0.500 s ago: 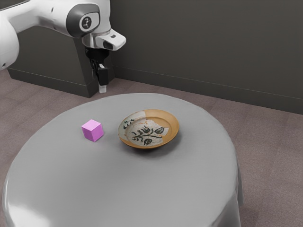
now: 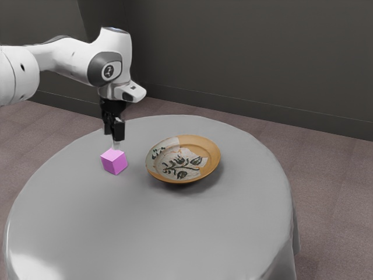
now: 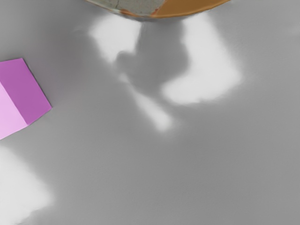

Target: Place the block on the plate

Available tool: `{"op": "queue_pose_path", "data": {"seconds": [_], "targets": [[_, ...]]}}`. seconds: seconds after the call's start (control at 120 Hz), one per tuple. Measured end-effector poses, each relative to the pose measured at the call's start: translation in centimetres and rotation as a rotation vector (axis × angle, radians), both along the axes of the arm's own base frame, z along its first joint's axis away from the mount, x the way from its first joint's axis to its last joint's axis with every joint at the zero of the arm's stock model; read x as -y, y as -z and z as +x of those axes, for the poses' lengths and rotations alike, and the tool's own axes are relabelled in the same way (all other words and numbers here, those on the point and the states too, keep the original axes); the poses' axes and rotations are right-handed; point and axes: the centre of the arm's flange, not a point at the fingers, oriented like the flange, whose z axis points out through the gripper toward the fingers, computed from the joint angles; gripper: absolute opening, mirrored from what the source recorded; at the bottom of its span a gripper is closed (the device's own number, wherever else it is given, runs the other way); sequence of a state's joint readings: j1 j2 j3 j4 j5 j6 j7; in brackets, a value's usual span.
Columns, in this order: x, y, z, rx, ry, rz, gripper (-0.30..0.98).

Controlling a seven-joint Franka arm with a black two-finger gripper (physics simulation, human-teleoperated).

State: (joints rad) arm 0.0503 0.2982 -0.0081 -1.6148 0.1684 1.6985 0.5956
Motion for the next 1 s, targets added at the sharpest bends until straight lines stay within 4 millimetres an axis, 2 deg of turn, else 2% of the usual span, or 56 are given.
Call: {"op": "queue_pose_path", "data": {"seconds": [0.108,0.192,0.475,0.633,1.0], "targets": [[-2.5,2.2,0.9,0.028,-0.053,-0.035,0.69],[-5.0,4.3,0.5,0.048,-0.119,-0.072,0.69],[-9.3,9.1,2.0,0.166,-0.225,-0.126,0.69],[-10.6,11.6,3.1,0.199,-0.249,-0.131,0.69],[-14.4,15.3,5.2,0.233,-0.298,-0.127,0.69]]}}
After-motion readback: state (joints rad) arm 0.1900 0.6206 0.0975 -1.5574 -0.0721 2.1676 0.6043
